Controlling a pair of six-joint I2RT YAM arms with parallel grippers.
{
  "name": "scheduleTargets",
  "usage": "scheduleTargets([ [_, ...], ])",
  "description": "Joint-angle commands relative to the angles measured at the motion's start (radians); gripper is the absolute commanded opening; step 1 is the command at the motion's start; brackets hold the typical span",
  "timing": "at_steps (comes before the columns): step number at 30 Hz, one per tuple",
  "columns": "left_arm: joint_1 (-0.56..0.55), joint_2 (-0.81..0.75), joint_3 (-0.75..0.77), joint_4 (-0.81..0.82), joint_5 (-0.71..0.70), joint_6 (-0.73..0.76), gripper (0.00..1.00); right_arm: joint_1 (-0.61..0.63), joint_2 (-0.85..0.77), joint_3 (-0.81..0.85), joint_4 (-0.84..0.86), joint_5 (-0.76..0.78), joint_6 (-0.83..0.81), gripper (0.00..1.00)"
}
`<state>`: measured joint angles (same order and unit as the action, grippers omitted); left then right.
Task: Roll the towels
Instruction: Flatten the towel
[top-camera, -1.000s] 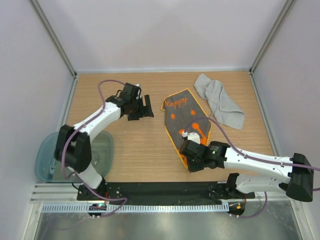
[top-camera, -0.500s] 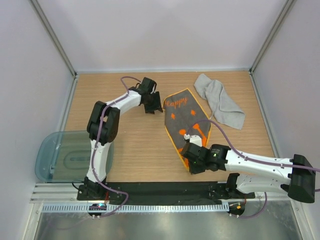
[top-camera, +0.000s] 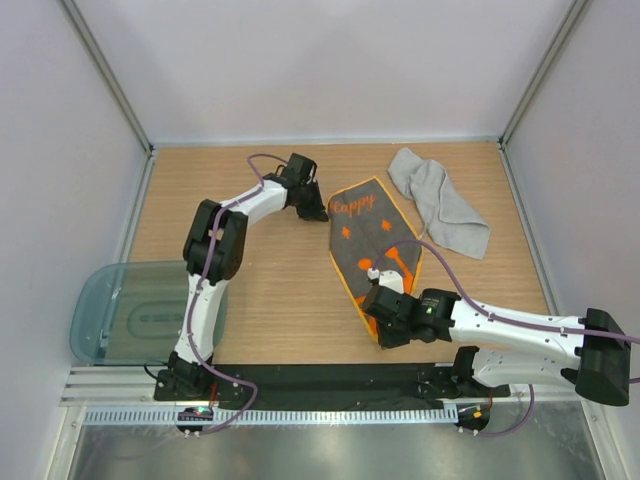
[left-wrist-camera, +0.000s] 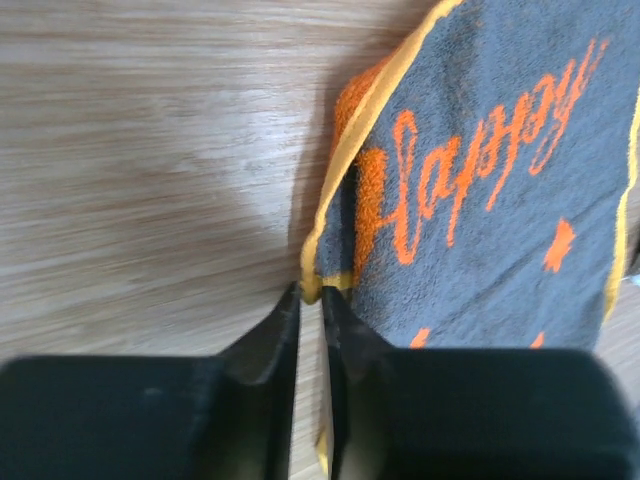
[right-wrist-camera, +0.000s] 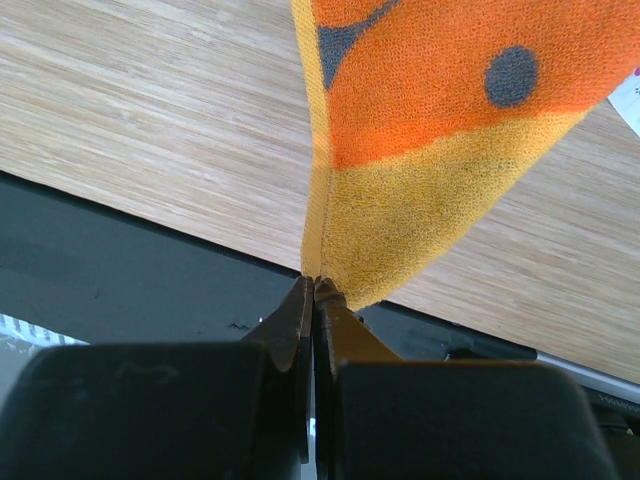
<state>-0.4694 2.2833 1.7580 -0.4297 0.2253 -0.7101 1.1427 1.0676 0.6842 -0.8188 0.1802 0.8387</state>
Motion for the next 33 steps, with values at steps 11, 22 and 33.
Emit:
scheduleTargets([
  [11, 0.006, -0.105, 0.035, -0.089, -0.064, 0.07, 0.0, 0.005, -0.034, 0.044, -0.049, 0.062, 0.031, 0.01],
  [22, 0.061, -0.603, -0.307, -0.234, -0.208, 0.172, 0.0, -0.015, -0.025, 0.268, -0.177, 0.292, -0.006, 0.01],
  [33, 0.135, -0.803, -0.378, -0.363, -0.265, 0.25, 0.0, -0.503, 0.213, 0.553, -0.039, 0.038, -0.389, 0.01],
])
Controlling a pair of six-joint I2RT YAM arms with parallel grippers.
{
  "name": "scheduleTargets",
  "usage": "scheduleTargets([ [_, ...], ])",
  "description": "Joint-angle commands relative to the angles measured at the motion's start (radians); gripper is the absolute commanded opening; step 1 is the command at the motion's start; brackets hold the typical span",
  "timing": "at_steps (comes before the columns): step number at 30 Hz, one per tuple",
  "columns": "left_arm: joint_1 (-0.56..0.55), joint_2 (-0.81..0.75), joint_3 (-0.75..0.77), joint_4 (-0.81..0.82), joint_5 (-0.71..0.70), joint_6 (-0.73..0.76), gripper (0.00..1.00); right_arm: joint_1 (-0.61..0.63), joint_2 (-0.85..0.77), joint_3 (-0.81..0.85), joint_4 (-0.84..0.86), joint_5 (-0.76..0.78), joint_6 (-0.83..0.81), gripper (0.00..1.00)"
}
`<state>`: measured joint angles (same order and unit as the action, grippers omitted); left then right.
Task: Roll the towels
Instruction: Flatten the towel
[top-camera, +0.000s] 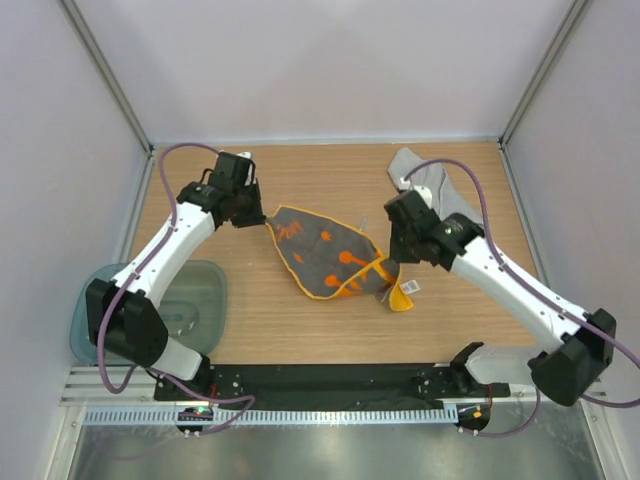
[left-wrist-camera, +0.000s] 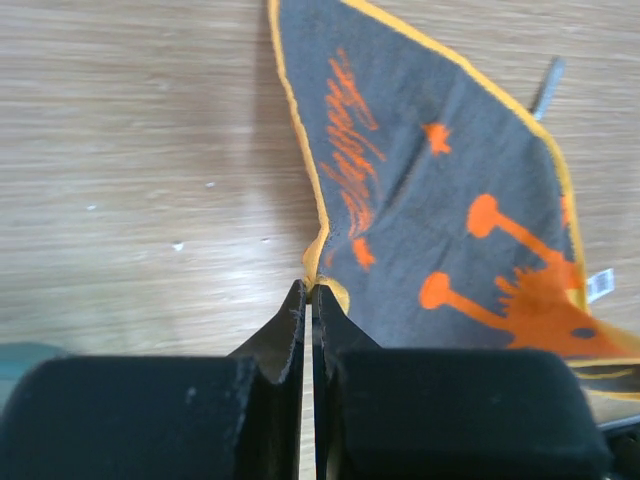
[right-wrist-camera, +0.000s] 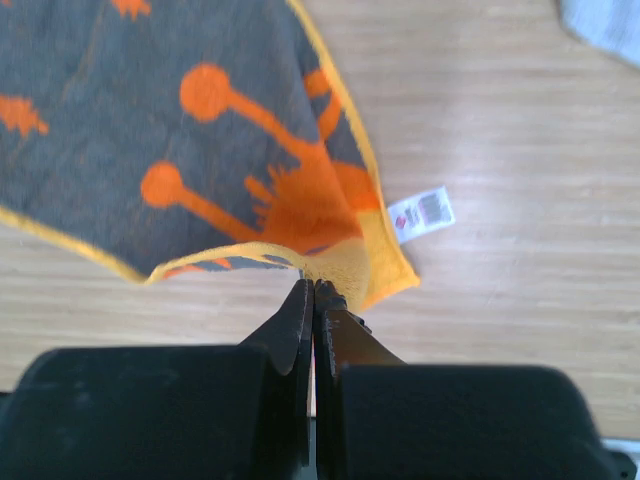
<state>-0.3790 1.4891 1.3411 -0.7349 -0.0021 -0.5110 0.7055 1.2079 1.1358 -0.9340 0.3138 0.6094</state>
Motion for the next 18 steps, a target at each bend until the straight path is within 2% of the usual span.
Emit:
scheduleTargets([
  [1, 0.058, 0.0, 0.053, -0.067, -0.038, 0.054, 0.0, -0.11, 0.106, 0.134, 0.083, -0.12, -0.18, 0.01],
  [7, 0.144, 0.085, 0.197, -0.089, 0.048, 0.077, 0.0, -0.247, 0.378, 0.433, 0.038, -0.258, -0.296, 0.01],
  [8, 0.153, 0.112, 0.281, -0.104, 0.053, 0.08, 0.0, -0.288, 0.406, 0.531, 0.023, -0.28, -0.303, 0.01],
  [10, 0.163, 0.186, 0.377, -0.136, 0.056, 0.101, 0.0, -0.326, 0.467, 0.617, 0.011, -0.286, -0.309, 0.01],
  [13, 0.166, 0.253, 0.637, -0.216, 0.04, 0.121, 0.0, -0.374, 0.483, 0.775, -0.014, -0.282, -0.327, 0.01],
  [14, 0.169, 0.26, 0.676, -0.237, 0.037, 0.121, 0.0, -0.376, 0.475, 0.83, -0.02, -0.279, -0.347, 0.01],
  [16, 0.172, 0.237, 0.708, -0.261, 0.033, 0.123, 0.0, -0.376, 0.432, 0.846, -0.013, -0.288, -0.365, 0.01],
  [18, 0.173, 0.191, 0.666, -0.25, 0.027, 0.12, 0.0, -0.377, 0.394, 0.793, 0.004, -0.297, -0.379, 0.01],
])
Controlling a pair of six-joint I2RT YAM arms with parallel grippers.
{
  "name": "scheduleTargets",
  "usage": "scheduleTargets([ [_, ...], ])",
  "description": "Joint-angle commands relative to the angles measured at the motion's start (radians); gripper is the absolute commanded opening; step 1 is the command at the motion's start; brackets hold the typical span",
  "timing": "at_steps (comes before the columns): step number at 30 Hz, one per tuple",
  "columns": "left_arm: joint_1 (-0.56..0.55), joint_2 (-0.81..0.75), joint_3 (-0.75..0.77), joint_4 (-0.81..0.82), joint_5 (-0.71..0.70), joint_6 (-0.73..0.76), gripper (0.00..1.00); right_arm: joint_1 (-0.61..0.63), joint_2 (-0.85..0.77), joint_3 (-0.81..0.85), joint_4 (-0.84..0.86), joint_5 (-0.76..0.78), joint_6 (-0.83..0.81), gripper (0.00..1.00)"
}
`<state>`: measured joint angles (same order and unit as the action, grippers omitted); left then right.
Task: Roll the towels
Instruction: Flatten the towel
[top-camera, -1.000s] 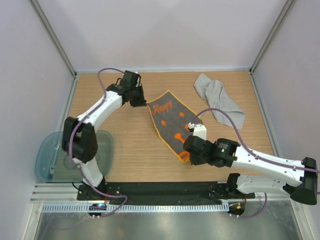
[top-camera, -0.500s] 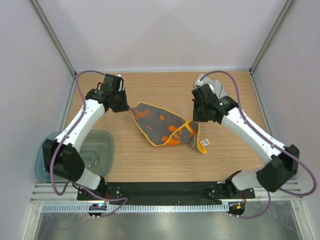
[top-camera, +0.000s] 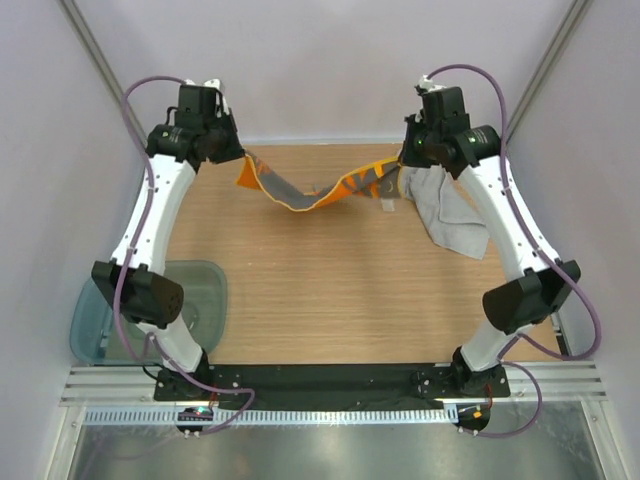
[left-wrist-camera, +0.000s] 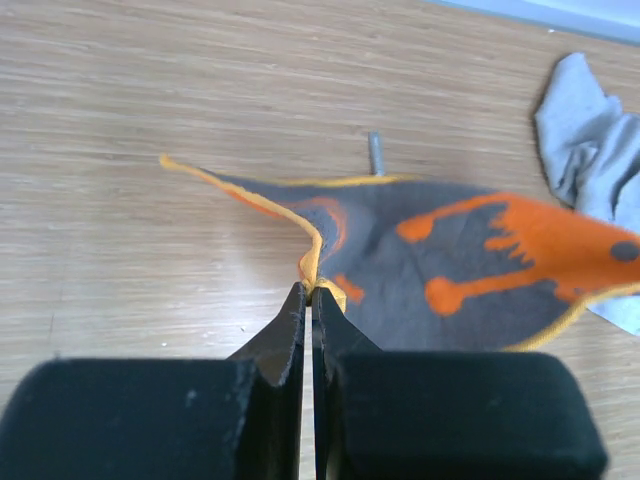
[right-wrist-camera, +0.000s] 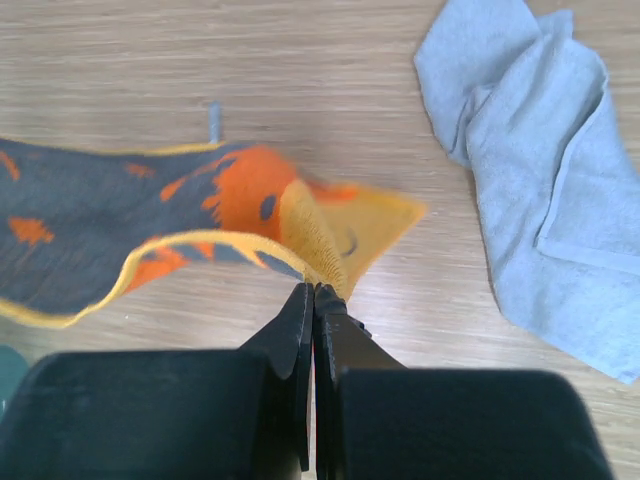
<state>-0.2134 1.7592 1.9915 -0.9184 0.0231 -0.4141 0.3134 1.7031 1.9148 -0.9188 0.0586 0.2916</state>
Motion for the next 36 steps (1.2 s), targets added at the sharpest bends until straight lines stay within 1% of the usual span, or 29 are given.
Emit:
scheduleTargets([
  [1, 0.008, -0.142, -0.025, -0.038, 0.001, 0.02, 0.0, 0.016, -0.126, -0.022, 0.01, -0.045, -0.065, 0.01],
  [2, 0.008, -0.173, -0.127, -0.021, 0.005, 0.008, 0.0, 0.015, -0.167, -0.11, 0.02, -0.048, -0.069, 0.01],
  [3, 0.008, -0.206, -0.187, 0.022, 0.008, 0.002, 0.0, 0.016, -0.19, -0.162, 0.034, -0.046, -0.068, 0.01],
  [4, 0.008, -0.281, -0.251, 0.045, 0.008, -0.005, 0.0, 0.015, -0.212, -0.221, 0.067, -0.08, -0.065, 0.01],
  [5, 0.008, -0.314, -0.378, 0.088, 0.008, -0.021, 0.0, 0.016, -0.249, -0.343, 0.093, -0.083, -0.046, 0.01],
  [6, 0.008, -0.348, -0.44, 0.105, 0.006, -0.031, 0.0, 0.016, -0.267, -0.403, 0.093, -0.083, -0.034, 0.01],
  [7, 0.008, -0.377, -0.555, 0.122, 0.008, -0.041, 0.0, 0.016, -0.282, -0.468, 0.122, -0.079, -0.017, 0.01],
  [8, 0.008, -0.424, -0.609, 0.139, 0.009, -0.049, 0.0, 0.016, -0.301, -0.588, 0.138, -0.077, 0.0, 0.01],
  [9, 0.008, -0.44, -0.659, 0.163, 0.008, -0.064, 0.0, 0.015, -0.33, -0.647, 0.153, -0.068, 0.02, 0.01],
  [10, 0.008, -0.452, -0.744, 0.17, 0.005, -0.071, 0.0, 0.016, -0.342, -0.704, 0.188, -0.063, 0.059, 0.01],
  [11, 0.009, -0.463, -0.779, 0.171, -0.003, -0.077, 0.0, 0.015, -0.353, -0.806, 0.202, -0.063, 0.075, 0.01],
  [14, 0.009, -0.449, -0.894, 0.179, -0.009, -0.104, 0.0, 0.015, -0.356, -0.937, 0.227, 0.012, 0.11, 0.01],
  [16, 0.009, -0.431, -0.943, 0.176, -0.008, -0.121, 0.0, 0.016, -0.336, -0.977, 0.219, 0.046, 0.118, 0.01],
  [20, 0.008, -0.399, -0.985, 0.188, 0.034, -0.144, 0.0, 0.016, -0.318, -0.93, 0.17, 0.147, 0.182, 0.01],
  [25, 0.008, -0.359, -1.01, 0.177, 0.052, -0.16, 0.0, 0.015, -0.3, -0.915, 0.152, 0.037, 0.216, 0.01],
  [27, 0.008, -0.348, -1.02, 0.176, 0.06, -0.164, 0.0, 0.016, -0.307, -0.95, 0.146, 0.017, 0.234, 0.17],
  [29, 0.008, -0.348, -1.037, 0.177, 0.09, -0.158, 0.0, 0.018, -0.332, -0.988, 0.135, 0.014, 0.241, 0.47],
  [30, 0.005, -0.351, -1.042, 0.174, 0.1, -0.155, 0.02, 0.019, -0.362, -0.994, 0.127, 0.02, 0.247, 0.66],
  [31, 0.003, -0.356, -1.04, 0.173, 0.106, -0.15, 0.16, 0.021, -0.387, -1.002, 0.114, 0.029, 0.247, 0.73],
  [32, 0.002, -0.375, -1.039, 0.17, 0.104, -0.147, 0.25, 0.023, -0.408, -0.998, 0.107, 0.035, 0.247, 0.78],
  [33, 0.0, -0.382, -1.03, 0.165, 0.098, -0.14, 0.31, 0.023, -0.443, -0.99, 0.101, 0.04, 0.247, 0.79],
  [34, 0.0, -0.388, -1.002, 0.159, 0.087, -0.138, 0.43, 0.024, -0.456, -0.964, 0.092, 0.056, 0.244, 0.79],
  [36, 0.002, -0.385, -0.964, 0.147, 0.04, -0.129, 0.56, 0.024, -0.467, -0.932, 0.093, 0.066, 0.239, 0.8],
])
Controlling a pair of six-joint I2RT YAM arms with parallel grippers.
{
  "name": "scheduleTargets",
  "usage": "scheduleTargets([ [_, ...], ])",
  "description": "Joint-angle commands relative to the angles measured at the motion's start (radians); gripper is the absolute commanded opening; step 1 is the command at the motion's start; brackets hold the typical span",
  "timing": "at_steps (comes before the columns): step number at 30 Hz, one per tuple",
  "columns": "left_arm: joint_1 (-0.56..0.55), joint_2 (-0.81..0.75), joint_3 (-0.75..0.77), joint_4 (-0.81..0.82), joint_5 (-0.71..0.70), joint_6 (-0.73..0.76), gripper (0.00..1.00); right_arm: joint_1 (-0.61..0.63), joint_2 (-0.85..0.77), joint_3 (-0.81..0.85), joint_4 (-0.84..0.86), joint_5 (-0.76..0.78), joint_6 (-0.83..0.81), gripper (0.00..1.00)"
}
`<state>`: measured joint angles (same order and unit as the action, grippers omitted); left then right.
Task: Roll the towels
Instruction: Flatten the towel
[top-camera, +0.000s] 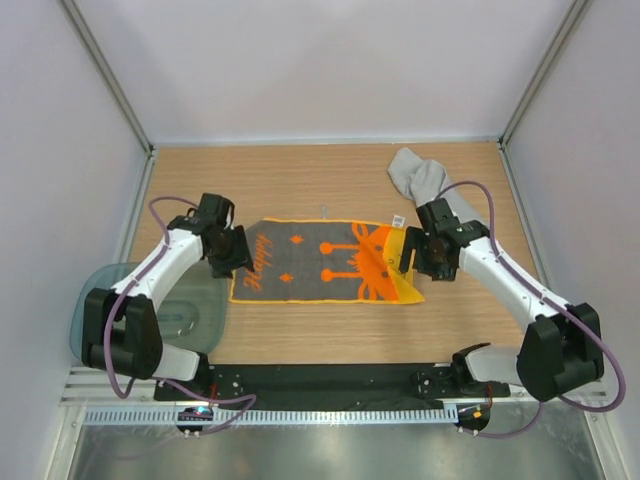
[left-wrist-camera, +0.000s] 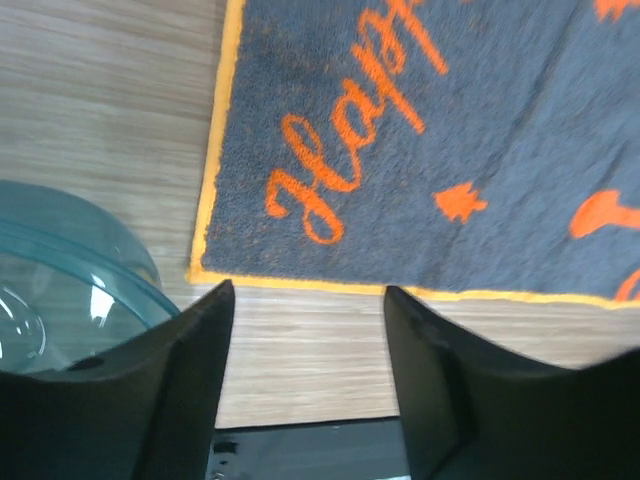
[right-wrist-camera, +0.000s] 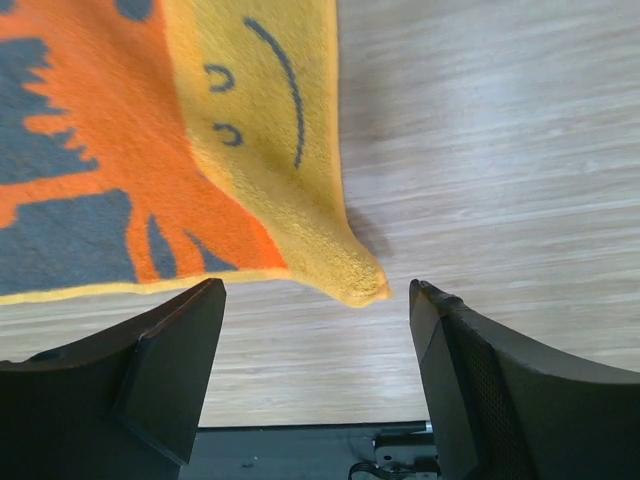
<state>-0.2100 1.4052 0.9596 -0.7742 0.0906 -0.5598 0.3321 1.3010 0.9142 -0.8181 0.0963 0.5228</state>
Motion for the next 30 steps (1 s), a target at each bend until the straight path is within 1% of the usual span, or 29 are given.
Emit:
scheduleTargets([
  [1, -0.003, -0.02, 0.112, -0.002, -0.044, 0.021, 0.65, 0.004, -0.057, 0.098, 0.005, 0.032, 0.0, 0.81],
  [3, -0.003, 0.041, 0.195, -0.016, -0.078, 0.037, 0.67, 0.004, -0.02, 0.13, 0.017, 0.046, -0.013, 0.82],
  [5, 0.0, 0.101, 0.255, -0.031, -0.083, 0.047, 0.67, 0.005, 0.064, 0.187, 0.022, 0.057, -0.03, 0.82],
  [6, 0.001, 0.157, 0.286, -0.034, -0.083, 0.052, 0.67, 0.004, 0.095, 0.204, 0.031, 0.059, -0.036, 0.82],
  [7, 0.001, 0.191, 0.342, -0.031, -0.113, 0.06, 0.7, 0.004, 0.156, 0.231, 0.046, 0.06, -0.041, 0.82],
  [8, 0.004, 0.221, 0.369, -0.027, -0.118, 0.061, 0.72, 0.004, 0.184, 0.244, 0.057, 0.066, -0.049, 0.82],
  [9, 0.006, 0.283, 0.42, -0.025, -0.117, 0.064, 0.72, 0.001, 0.216, 0.259, 0.071, 0.078, -0.052, 0.82],
  [14, 0.018, 0.449, 0.557, -0.054, -0.1, 0.064, 0.72, -0.01, 0.403, 0.339, 0.111, 0.089, -0.064, 0.81],
  [16, 0.017, 0.497, 0.579, -0.053, -0.097, 0.055, 0.71, -0.014, 0.449, 0.356, 0.128, 0.088, -0.063, 0.81],
  [18, 0.018, 0.509, 0.577, -0.04, -0.095, 0.044, 0.7, -0.019, 0.516, 0.368, 0.163, 0.082, -0.063, 0.81],
  [19, 0.018, 0.515, 0.565, -0.034, -0.069, 0.046, 0.7, -0.031, 0.54, 0.391, 0.169, 0.063, -0.075, 0.81],
  [21, 0.017, 0.514, 0.558, -0.022, -0.083, 0.047, 0.7, -0.041, 0.614, 0.426, 0.168, 0.059, -0.084, 0.81],
  [23, 0.018, 0.52, 0.553, -0.022, -0.083, 0.051, 0.7, -0.056, 0.655, 0.48, 0.16, 0.072, -0.101, 0.81],
  [24, 0.02, 0.52, 0.554, -0.022, -0.119, 0.051, 0.7, -0.062, 0.67, 0.495, 0.154, 0.085, -0.104, 0.81],
  [25, 0.021, 0.525, 0.554, -0.022, -0.121, 0.051, 0.71, -0.07, 0.701, 0.523, 0.152, 0.089, -0.106, 0.81],
  [30, 0.038, 0.544, 0.559, -0.017, -0.117, 0.049, 0.71, -0.123, 0.785, 0.6, 0.175, 0.062, -0.138, 0.81],
])
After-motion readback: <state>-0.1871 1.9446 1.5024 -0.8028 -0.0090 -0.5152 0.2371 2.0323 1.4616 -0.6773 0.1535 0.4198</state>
